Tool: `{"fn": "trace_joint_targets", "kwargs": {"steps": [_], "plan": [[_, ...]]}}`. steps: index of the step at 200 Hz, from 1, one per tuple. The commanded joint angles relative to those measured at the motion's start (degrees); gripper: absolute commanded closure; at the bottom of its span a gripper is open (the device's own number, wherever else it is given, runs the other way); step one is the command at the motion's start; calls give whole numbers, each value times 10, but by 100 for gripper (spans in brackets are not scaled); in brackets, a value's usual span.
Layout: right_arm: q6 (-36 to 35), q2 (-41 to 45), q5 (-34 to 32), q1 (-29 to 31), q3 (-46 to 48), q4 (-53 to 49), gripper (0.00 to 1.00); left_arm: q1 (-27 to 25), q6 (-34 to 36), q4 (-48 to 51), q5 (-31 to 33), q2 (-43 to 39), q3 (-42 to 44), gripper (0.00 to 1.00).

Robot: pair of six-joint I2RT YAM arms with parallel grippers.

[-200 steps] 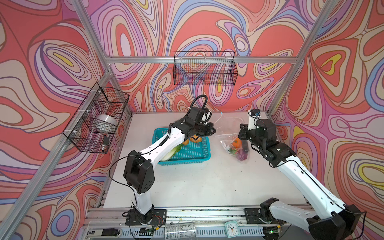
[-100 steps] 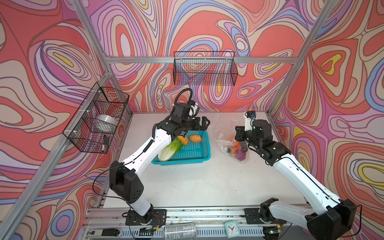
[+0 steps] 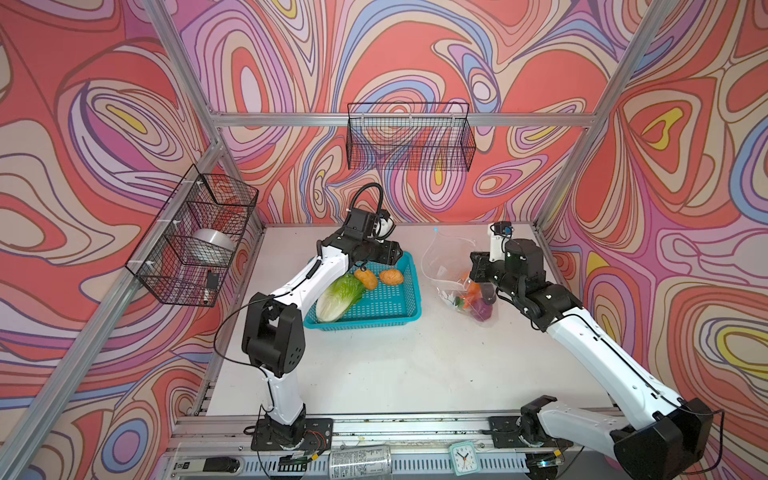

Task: Place the food in the zip-top bag and seal the zipper
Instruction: 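Lower the left gripper into the basket and close on the bread roll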

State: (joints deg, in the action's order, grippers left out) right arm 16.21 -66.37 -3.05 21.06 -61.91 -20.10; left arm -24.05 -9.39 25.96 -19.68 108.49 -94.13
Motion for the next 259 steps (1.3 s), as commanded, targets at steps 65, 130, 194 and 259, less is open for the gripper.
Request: {"fn": "trace_joint_targets", "kwargs": {"steps": [65, 130, 194, 259], "plan": [[13, 6, 9, -2, 3, 16, 100, -8, 104, 61, 17, 94, -51, 26], [25, -1, 23, -2, -5, 20, 100, -22, 210, 105, 41, 152, -86, 21], [30, -6, 30, -2, -7, 18, 100, -24, 265, 157, 70, 210, -138, 17], [30, -7, 23, -2, -6, 22, 100, -35, 289, 194, 101, 203, -129, 15]]}}
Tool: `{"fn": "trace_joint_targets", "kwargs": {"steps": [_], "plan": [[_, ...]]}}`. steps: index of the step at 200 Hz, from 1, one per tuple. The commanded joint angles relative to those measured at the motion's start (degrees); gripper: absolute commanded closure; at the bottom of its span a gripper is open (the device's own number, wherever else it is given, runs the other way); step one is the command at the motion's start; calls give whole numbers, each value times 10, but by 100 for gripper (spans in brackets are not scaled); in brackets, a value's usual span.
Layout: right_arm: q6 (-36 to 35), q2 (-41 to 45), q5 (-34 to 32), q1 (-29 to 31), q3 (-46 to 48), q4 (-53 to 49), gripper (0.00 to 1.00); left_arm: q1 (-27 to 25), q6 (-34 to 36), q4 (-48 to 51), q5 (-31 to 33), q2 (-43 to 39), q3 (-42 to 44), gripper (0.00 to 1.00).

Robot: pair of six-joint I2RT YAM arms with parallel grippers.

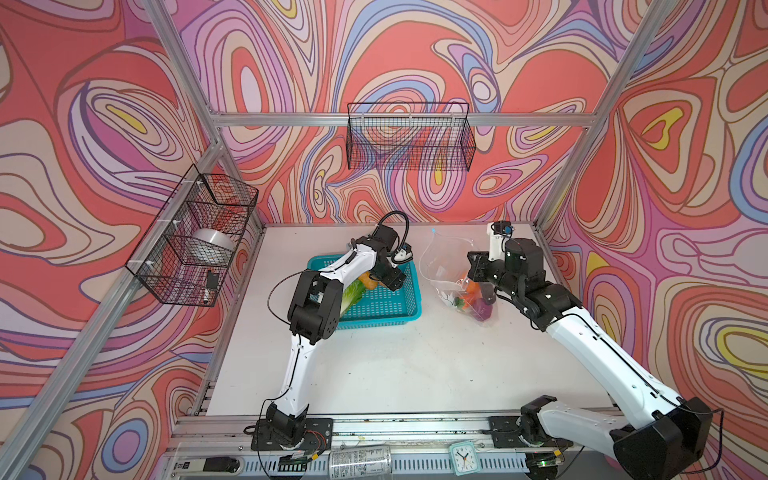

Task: Place the food in the zip-top bag and seal the zipper
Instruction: 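Lower the left gripper into the basket and close on the bread roll, then lift the bread roll with the left gripper and carry it toward the bag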

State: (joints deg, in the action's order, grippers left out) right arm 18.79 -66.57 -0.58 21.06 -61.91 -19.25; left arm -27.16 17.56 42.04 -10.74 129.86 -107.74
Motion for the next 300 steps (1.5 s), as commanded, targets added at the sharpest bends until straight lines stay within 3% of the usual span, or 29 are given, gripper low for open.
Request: {"fn": "trace_joint_targets", "kwargs": {"steps": [1, 63, 78, 100, 142, 210, 255, 272, 300], "plan": [[4, -5, -1, -3, -6, 14, 100, -4, 19, 33, 12, -11, 8, 15], [6, -12, 6, -2, -10, 15, 100, -4, 15, 11, 22, -10, 18, 20], [6, -9, 5, -2, -11, 13, 100, -5, 12, 5, 24, -8, 14, 28], [7, -5, 2, -2, -10, 11, 100, -4, 11, 3, 24, -9, 9, 51], [7, -3, 0, -2, -9, 11, 100, -6, -4, -6, 24, -57, 43, 59], [8, -3, 1, -2, -9, 16, 100, -6, -123, -58, 29, -224, 154, 62], [15, 6, 2, -2, -2, 26, 100, -7, -221, -59, 86, -305, 180, 82], [19, 6, 4, -2, 2, 31, 100, -6, -258, -77, 77, -333, 179, 100], [21, 9, 9, -2, 3, 32, 100, -7, -304, -129, 29, -369, 169, 100]]}}
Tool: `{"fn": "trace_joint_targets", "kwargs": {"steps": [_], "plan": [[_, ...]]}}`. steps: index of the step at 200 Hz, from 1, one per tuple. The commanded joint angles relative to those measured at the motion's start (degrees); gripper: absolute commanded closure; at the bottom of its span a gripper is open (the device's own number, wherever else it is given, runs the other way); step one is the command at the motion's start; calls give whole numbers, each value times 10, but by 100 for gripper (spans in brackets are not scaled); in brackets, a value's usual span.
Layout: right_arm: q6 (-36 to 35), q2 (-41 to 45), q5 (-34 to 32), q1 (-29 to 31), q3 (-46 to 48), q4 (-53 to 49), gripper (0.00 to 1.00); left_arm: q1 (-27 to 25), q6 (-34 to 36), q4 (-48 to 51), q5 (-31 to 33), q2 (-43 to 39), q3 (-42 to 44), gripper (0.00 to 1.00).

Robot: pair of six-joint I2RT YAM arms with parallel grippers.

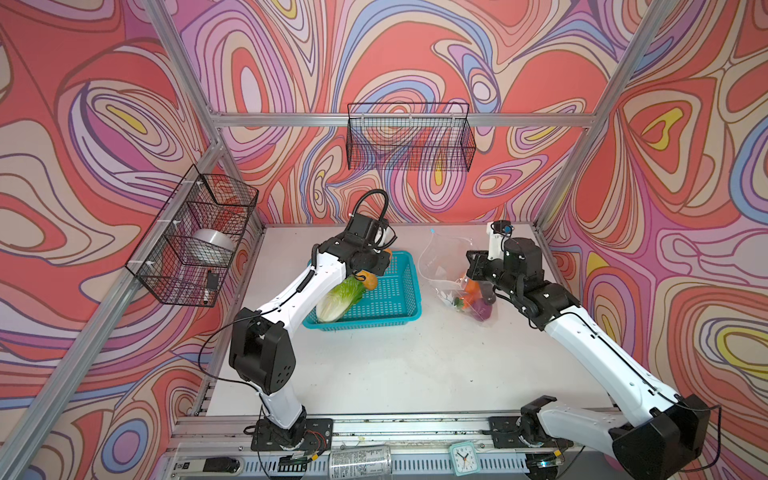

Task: Place the food in the zip-top bag and seal the zipper
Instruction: 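Lift the bread roll with the left gripper and carry it toward the bag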

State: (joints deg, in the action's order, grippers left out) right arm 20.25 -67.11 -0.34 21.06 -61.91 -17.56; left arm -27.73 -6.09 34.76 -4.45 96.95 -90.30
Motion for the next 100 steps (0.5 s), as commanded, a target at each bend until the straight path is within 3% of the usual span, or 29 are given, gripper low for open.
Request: {"fn": "trace_joint_targets", "kwargs": {"steps": [1, 43, 77, 100], "plan": [[7, 14, 6, -2, 3, 15, 100, -1, -69, -58, -38, -40, -5, 100], [15, 21, 6, -2, 13, 24, 100, -24, -190, -240, -188, -57, 21, 100], [21, 22, 10, -2, 17, 29, 100, -87, -255, -341, -201, -27, 34, 100], [22, 24, 10, -2, 20, 31, 100, -125, -263, -381, -187, -5, 35, 100]]}}
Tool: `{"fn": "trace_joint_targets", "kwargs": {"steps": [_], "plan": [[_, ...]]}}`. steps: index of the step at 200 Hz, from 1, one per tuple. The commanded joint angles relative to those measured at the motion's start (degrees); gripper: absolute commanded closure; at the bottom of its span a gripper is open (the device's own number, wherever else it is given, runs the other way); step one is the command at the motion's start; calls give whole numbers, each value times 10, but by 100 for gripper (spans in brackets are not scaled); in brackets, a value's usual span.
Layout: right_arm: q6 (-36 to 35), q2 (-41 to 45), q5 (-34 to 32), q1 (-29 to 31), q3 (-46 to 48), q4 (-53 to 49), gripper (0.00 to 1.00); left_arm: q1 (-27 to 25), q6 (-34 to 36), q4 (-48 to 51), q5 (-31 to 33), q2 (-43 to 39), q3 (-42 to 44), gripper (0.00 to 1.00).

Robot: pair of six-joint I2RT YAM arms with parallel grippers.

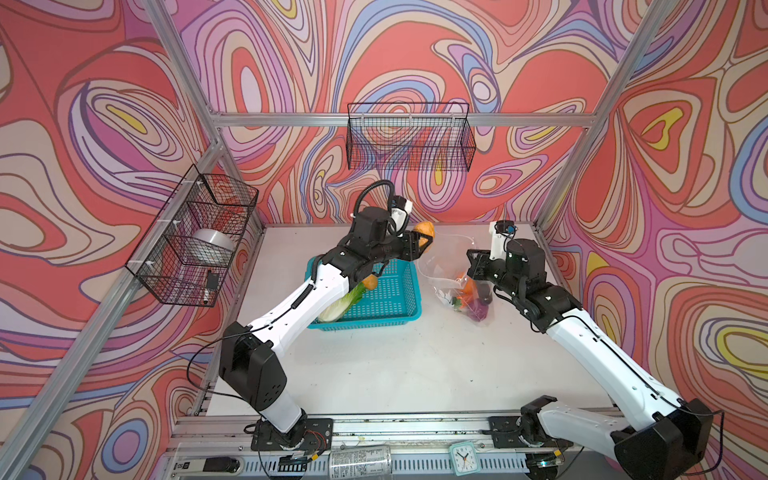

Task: Place the food in the zip-top bag and seal the zipper
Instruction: 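Lift the bread roll with the left gripper and carry it toward the bag, then release the bread roll into the bag's opening with the left gripper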

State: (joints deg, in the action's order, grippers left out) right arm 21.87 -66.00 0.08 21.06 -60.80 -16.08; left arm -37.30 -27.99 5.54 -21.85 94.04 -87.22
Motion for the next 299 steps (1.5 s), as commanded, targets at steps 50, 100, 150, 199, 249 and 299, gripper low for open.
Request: {"fn": "trace_joint_targets", "kwargs": {"steps": [50, 100, 150, 199, 249, 299], "plan": [[5, 17, 4, -2, 14, 20, 100, -61, -16, -52, 48, 60, -12, 100], [8, 16, 8, -2, 15, 27, 100, -71, 10, 55, 104, 103, -52, 100], [8, 14, 7, -2, 14, 25, 100, -71, 38, 186, 117, 171, -161, 84], [10, 11, 9, -2, 13, 27, 100, -71, 36, 173, 128, 150, -143, 32], [11, 14, 9, -2, 14, 24, 100, -70, 34, 157, 132, 112, -132, 0], [10, 17, 6, -3, 16, 24, 100, -70, 56, 133, 196, 21, -81, 0]]}}
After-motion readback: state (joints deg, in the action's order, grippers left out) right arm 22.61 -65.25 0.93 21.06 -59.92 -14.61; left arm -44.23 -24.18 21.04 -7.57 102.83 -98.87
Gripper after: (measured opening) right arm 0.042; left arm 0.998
